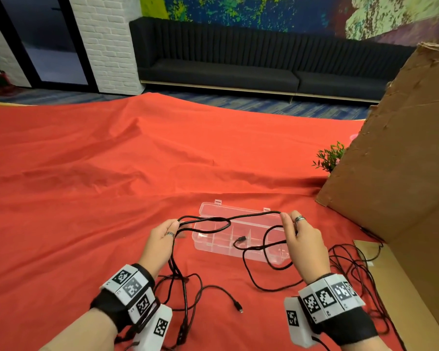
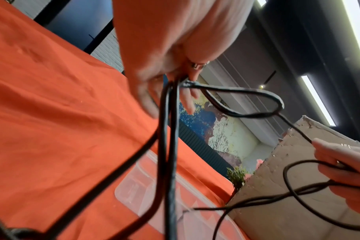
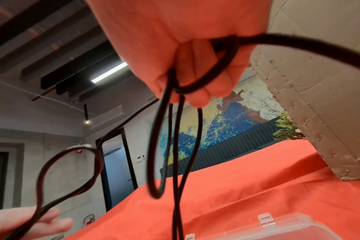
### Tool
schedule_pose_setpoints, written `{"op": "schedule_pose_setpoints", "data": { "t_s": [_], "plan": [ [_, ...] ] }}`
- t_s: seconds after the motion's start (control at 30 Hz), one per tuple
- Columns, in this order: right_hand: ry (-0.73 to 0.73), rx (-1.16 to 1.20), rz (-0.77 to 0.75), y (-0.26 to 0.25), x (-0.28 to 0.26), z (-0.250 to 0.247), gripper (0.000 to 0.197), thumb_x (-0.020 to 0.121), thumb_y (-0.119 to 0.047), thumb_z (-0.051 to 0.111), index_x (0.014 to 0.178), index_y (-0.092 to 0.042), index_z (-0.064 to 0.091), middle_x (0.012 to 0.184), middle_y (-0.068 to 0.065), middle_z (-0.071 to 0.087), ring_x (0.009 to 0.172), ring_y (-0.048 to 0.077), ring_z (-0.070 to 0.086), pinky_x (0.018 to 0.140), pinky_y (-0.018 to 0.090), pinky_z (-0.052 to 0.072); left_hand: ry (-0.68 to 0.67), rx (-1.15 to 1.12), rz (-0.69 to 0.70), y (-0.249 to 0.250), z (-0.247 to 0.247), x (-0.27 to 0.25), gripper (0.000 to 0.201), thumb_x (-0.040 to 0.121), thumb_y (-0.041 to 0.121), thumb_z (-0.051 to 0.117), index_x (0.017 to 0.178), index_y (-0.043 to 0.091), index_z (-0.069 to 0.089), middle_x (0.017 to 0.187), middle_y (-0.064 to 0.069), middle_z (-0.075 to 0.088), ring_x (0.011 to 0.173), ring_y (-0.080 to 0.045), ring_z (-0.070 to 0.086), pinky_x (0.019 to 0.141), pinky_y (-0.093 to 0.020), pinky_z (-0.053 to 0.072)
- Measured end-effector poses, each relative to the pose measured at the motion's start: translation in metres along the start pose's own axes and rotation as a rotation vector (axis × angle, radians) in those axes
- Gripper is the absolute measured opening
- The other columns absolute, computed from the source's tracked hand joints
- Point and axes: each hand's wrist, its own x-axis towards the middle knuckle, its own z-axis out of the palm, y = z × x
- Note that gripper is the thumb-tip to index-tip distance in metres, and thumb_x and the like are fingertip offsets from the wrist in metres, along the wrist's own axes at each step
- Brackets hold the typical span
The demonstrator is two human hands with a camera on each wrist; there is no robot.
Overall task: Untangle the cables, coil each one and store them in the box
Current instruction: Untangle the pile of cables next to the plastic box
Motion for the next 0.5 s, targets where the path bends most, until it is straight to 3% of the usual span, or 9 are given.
{"op": "schedule_pose_setpoints", "data": {
  "t_s": [0.07, 0.13, 0.27, 0.37, 0.43, 0.5],
  "plan": [
    [0.055, 0.006, 0.020, 0.003, 0.004, -0.007, 0.031, 0.095, -0.046, 0.033, 0.069, -0.030, 0.036, 0.055, 0.000, 0.046, 0.064, 0.032, 0.046, 0.056, 0.037, 0.033, -0.057, 0.125, 0.038, 0.002, -0.007, 0.005, 0.026, 0.098, 0.017, 0.042, 0.085, 0.016, 0.065, 0.091, -0.013, 0.068, 0.082, -0.021, 0.059, 0.079, -0.031, 0.045],
    [0.091, 0.000, 0.045, 0.008, 0.010, -0.013, 0.027, 0.095, -0.046, 0.034, 0.075, -0.029, 0.039, 0.058, 0.002, 0.049, 0.067, 0.032, 0.045, 0.058, 0.036, 0.034, -0.094, 0.201, 0.065, 0.006, -0.012, 0.010, 0.026, 0.094, 0.028, 0.043, 0.082, 0.017, 0.063, 0.090, -0.015, 0.070, 0.081, -0.032, 0.061, 0.084, -0.042, 0.046],
    [0.085, -0.030, 0.074, 0.016, 0.017, -0.018, 0.028, 0.095, -0.048, 0.034, 0.078, -0.028, 0.043, 0.059, 0.003, 0.050, 0.071, 0.034, 0.051, 0.060, 0.037, 0.037, -0.112, 0.391, 0.085, 0.017, -0.014, 0.011, 0.027, 0.099, 0.018, 0.038, 0.077, 0.020, 0.054, 0.069, 0.001, 0.060, 0.072, -0.023, 0.052, 0.067, -0.033, 0.037],
    [0.082, -0.052, 0.078, 0.020, 0.016, -0.015, 0.030, 0.094, -0.050, 0.034, 0.077, -0.027, 0.042, 0.058, 0.002, 0.048, 0.072, 0.036, 0.054, 0.061, 0.037, 0.039, -0.076, 0.616, 0.175, 0.025, -0.014, 0.009, 0.021, 0.099, 0.016, 0.037, 0.086, 0.014, 0.055, 0.078, -0.003, 0.052, 0.082, -0.026, 0.049, 0.066, -0.031, 0.030],
    [0.087, -0.044, 0.069, 0.021, 0.014, -0.015, 0.030, 0.094, -0.050, 0.034, 0.075, -0.028, 0.040, 0.057, 0.000, 0.046, 0.071, 0.036, 0.054, 0.059, 0.037, 0.038, -0.037, 0.592, 0.180, 0.027, -0.014, 0.012, 0.021, 0.098, 0.014, 0.039, 0.092, 0.009, 0.059, 0.083, -0.004, 0.046, 0.079, -0.024, 0.052, 0.069, -0.023, 0.036],
    [0.077, -0.017, 0.030, 0.021, 0.013, -0.015, 0.032, 0.095, -0.046, 0.035, 0.068, -0.028, 0.036, 0.054, -0.002, 0.043, 0.066, 0.034, 0.050, 0.056, 0.037, 0.036, -0.047, 0.438, 0.082, 0.028, -0.014, 0.016, 0.022, 0.098, 0.014, 0.039, 0.085, 0.011, 0.056, 0.075, -0.003, 0.045, 0.059, -0.015, 0.055, 0.066, -0.023, 0.048]
  ]
}}
